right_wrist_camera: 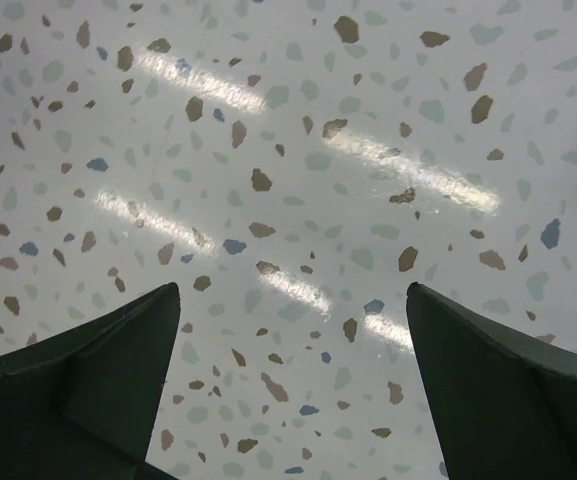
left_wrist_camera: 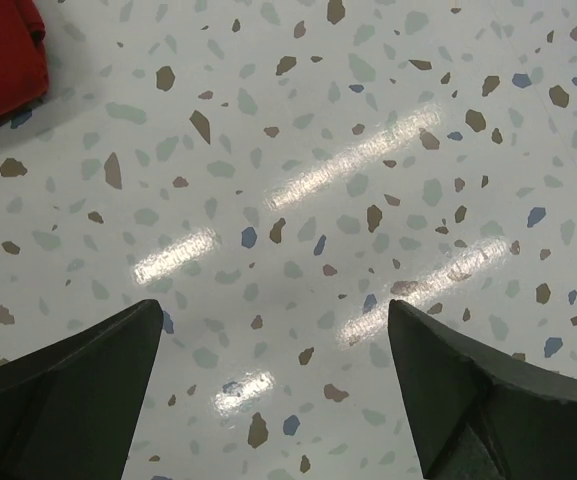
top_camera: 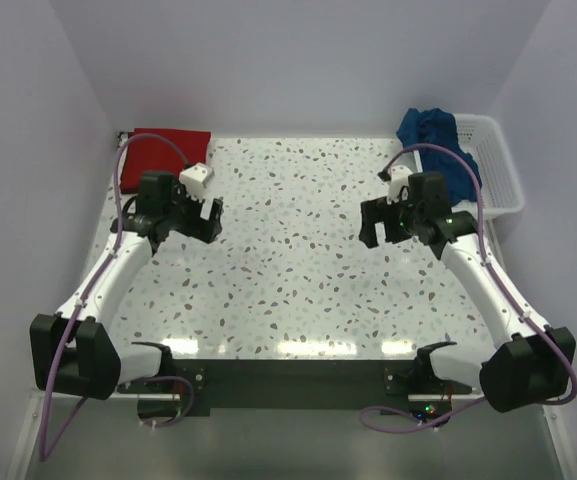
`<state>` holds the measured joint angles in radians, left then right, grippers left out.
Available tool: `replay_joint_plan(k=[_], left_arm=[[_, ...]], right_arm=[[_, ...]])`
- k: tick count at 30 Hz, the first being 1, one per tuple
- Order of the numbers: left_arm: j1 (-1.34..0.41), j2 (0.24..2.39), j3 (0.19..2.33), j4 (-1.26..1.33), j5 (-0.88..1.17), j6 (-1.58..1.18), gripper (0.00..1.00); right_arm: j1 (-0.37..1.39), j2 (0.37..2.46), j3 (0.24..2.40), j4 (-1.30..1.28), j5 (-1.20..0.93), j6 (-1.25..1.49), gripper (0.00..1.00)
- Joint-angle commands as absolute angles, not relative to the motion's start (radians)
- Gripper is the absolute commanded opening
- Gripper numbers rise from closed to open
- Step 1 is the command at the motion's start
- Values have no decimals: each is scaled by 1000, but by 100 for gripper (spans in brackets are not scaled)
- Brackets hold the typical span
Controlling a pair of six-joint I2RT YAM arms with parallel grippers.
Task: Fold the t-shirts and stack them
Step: Grab the tshirt from the pile
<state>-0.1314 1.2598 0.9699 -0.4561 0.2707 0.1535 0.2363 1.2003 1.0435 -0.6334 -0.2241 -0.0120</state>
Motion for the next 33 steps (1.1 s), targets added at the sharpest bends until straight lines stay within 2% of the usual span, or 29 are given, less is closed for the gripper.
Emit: replay_joint_plan(k=[1, 5, 10, 14, 21, 33], left_arm=[[-132, 1247, 1054, -406, 311, 164, 100], [-132, 1273, 1095, -410, 322, 150, 100], [-132, 1288, 1137, -390, 356, 143, 100], [-132, 1310, 1158, -377, 386, 126, 100], [-132, 1354, 1169, -357, 413, 106, 100], [-132, 1394, 1152, -313, 448, 98, 100]], right_arm=[[232, 1256, 1150, -563, -32, 26, 99], [187, 1370, 1302, -522, 54, 47, 99], [83, 1622, 1555, -489, 112, 173, 99], [22, 1779, 1689, -420, 251, 274, 99], [-30, 2098, 2024, -462, 456, 428, 99], [-101, 2316, 2069, -299, 503, 564, 98]])
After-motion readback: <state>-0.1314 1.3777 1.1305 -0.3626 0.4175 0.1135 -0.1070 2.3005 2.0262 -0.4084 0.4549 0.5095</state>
